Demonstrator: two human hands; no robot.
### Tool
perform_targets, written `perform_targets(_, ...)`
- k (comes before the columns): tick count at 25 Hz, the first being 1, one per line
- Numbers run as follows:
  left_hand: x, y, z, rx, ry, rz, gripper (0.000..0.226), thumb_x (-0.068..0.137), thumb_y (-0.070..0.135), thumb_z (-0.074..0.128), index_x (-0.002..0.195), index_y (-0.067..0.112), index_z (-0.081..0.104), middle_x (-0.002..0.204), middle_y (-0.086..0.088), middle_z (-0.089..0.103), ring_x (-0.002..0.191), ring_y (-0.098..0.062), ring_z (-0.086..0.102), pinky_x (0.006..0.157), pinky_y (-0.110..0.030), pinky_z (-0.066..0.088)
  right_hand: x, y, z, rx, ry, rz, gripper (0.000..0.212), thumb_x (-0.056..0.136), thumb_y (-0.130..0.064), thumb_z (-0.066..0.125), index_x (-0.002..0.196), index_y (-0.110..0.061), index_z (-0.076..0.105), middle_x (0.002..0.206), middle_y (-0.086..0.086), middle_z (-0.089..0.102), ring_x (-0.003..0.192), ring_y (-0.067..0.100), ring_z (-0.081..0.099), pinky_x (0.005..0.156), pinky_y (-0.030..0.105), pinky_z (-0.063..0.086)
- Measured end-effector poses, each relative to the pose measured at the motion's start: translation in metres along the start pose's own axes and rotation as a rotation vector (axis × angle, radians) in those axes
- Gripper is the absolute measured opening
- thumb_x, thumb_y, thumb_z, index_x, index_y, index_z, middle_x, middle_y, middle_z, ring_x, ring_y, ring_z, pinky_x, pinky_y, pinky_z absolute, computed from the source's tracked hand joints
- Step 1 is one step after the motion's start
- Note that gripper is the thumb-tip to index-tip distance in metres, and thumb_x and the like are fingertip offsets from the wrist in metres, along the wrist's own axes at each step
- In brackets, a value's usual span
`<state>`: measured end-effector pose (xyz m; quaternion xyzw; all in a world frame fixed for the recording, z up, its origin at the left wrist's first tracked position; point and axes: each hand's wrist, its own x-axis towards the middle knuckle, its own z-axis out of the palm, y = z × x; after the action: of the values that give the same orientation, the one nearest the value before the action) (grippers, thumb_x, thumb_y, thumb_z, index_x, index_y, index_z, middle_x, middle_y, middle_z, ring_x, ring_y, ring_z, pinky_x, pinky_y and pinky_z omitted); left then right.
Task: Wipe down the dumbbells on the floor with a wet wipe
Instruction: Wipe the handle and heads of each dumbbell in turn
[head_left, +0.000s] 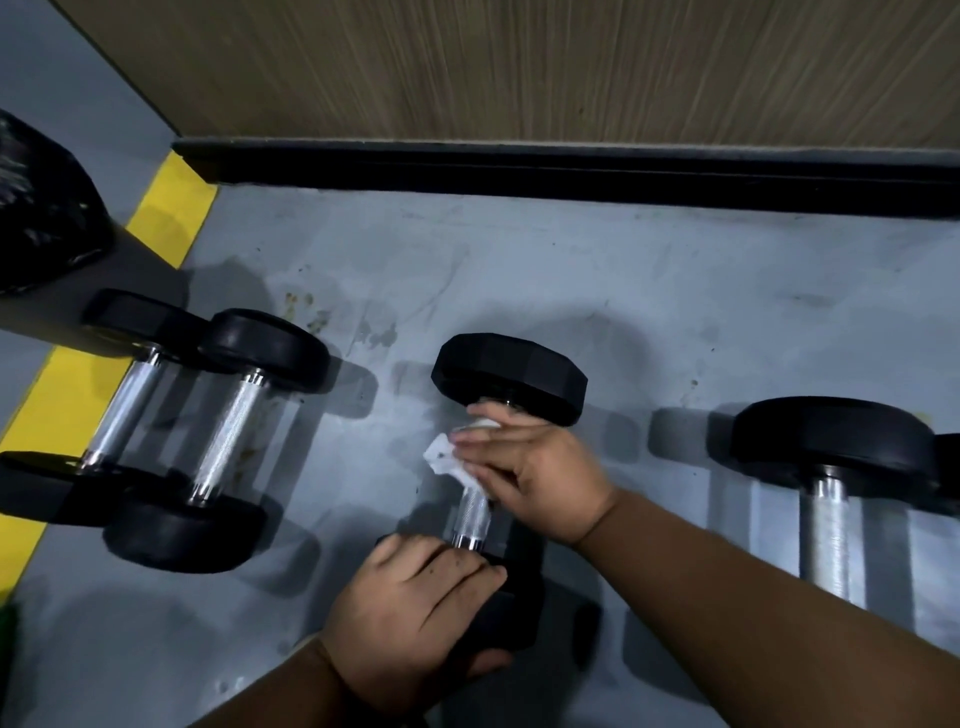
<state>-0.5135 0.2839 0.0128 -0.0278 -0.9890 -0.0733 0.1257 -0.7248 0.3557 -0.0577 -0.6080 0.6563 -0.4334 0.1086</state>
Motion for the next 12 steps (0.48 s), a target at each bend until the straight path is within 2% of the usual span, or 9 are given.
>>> perform_targets(2,-0.001,0.001,0.0,-0.001,0.008,0.002,0.056,0.088,0.064,0.064,0.119,0.018,0.063,0.104,-0.001,0.072,0.083,-0.024,0.066,0.067,-0.038,0.054,-0.024,-0.017,0.008,0.016,-0.051,-0.092,0.019,0.098,-0.03,0.069,0.108,-0.017,0.079,0.124,-0.004,0.073,0.134,0.023,0.056,0.109,0.037,0.048)
perform_targets(5,0.0,0.001,0.001,-0.005,0.021,-0.001,0.058,0.085,0.065,0.067,0.119,0.018,0.063,0.104,-0.001,0.071,0.085,-0.024,0.065,0.067,-0.039,0.054,-0.027,-0.017,0.007,0.054,-0.103,-0.155,0.018,0.099,-0.03,0.068,0.106,-0.018,0.079,0.122,-0.007,0.073,0.131,0.018,0.058,0.104,0.038,0.052)
perform_targets(8,0.0,0.0,0.003,-0.011,0.026,0.003,0.058,0.085,0.064,0.067,0.12,0.018,0.063,0.104,-0.001,0.071,0.084,-0.024,0.064,0.067,-0.039,0.054,0.001,0.008,-0.003,-0.007,-0.047,-0.075,0.02,0.099,-0.031,0.066,0.106,-0.018,0.079,0.121,-0.007,0.074,0.127,0.013,0.061,0.097,0.037,0.056)
perform_targets(10,-0.001,0.0,0.003,-0.009,0.03,0.008,0.057,0.086,0.063,0.068,0.119,0.018,0.063,0.104,-0.001,0.072,0.083,-0.024,0.065,0.065,-0.039,0.053,0.0,0.009,-0.001,-0.025,0.033,-0.012,0.017,0.098,-0.027,0.068,0.105,-0.017,0.079,0.122,-0.007,0.073,0.129,0.014,0.06,0.098,0.037,0.056)
perform_targets(12,-0.001,0.001,0.002,-0.001,0.027,0.01,0.057,0.085,0.064,0.068,0.12,0.019,0.063,0.103,-0.001,0.072,0.08,-0.024,0.066,0.064,-0.038,0.054,-0.017,-0.007,0.006,-0.012,-0.001,-0.043,0.014,0.098,-0.027,0.069,0.103,-0.019,0.08,0.123,-0.007,0.073,0.132,0.018,0.058,0.103,0.039,0.053)
